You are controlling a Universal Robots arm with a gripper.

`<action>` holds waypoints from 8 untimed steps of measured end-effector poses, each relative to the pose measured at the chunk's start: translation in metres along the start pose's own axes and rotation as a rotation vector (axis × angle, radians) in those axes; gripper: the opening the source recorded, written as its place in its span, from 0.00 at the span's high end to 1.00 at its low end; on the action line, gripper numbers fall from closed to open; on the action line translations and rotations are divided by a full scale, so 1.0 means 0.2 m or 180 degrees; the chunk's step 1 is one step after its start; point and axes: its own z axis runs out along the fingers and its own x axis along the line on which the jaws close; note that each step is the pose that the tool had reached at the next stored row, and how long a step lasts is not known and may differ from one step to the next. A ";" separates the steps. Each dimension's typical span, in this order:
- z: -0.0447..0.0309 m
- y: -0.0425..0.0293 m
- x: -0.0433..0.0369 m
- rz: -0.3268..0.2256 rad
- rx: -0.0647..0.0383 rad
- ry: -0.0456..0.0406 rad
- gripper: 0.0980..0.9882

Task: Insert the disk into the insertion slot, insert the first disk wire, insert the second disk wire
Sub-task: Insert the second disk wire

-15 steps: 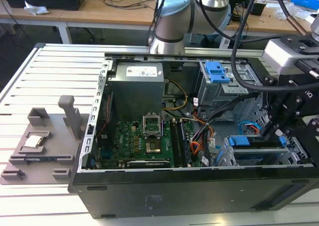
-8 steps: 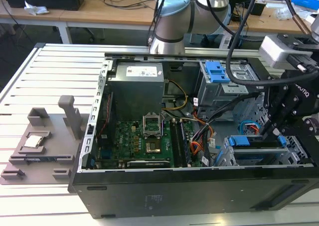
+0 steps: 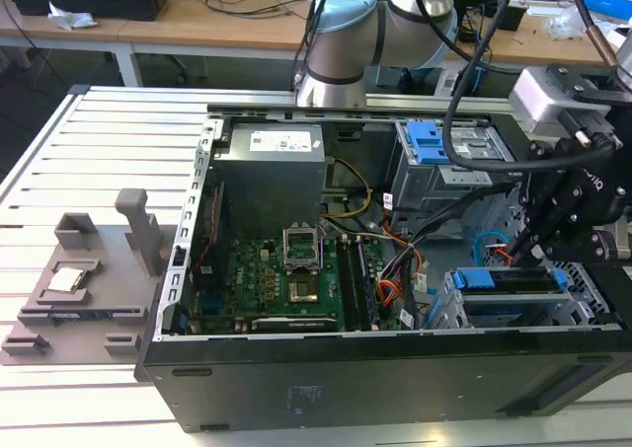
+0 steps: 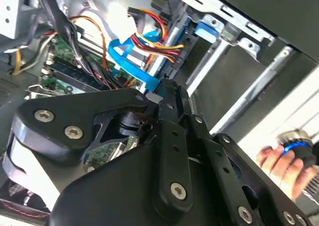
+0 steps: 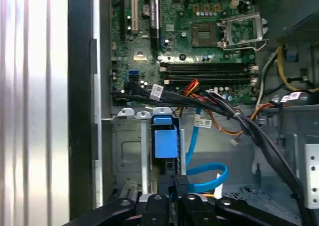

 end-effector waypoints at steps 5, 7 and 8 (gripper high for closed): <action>0.056 -0.024 0.004 -0.0001 -0.0005 -0.0032 0.93; 0.073 -0.025 0.005 -0.0004 -0.0006 -0.0064 0.93; 0.074 -0.026 0.004 -0.0004 -0.0006 -0.0070 0.93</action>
